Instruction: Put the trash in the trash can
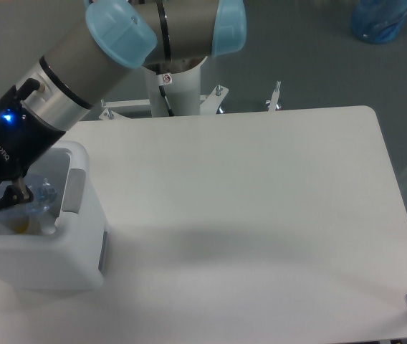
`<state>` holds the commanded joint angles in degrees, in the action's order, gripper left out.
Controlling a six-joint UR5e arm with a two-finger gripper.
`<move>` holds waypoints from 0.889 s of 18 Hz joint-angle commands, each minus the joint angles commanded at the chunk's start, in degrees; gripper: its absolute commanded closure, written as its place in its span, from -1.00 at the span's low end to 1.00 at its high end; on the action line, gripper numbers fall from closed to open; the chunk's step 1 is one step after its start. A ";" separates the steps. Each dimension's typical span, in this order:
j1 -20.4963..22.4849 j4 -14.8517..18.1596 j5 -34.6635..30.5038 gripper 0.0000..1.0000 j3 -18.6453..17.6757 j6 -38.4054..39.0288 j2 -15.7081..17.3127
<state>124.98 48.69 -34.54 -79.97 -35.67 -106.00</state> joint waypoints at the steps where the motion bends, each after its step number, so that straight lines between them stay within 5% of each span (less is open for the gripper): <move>1: 0.09 0.00 0.00 -0.14 -1.14 -1.41 0.53; 3: 0.35 0.09 -0.09 -0.40 -3.25 -2.21 1.84; 4: 0.61 0.09 -0.09 -0.84 -3.96 -2.21 2.29; 5: 0.88 0.09 -0.17 -1.00 -4.49 -1.87 2.90; 16: 15.90 0.61 -1.57 -1.00 -2.66 -1.69 5.02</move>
<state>140.88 49.30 -36.12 -82.62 -37.35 -100.98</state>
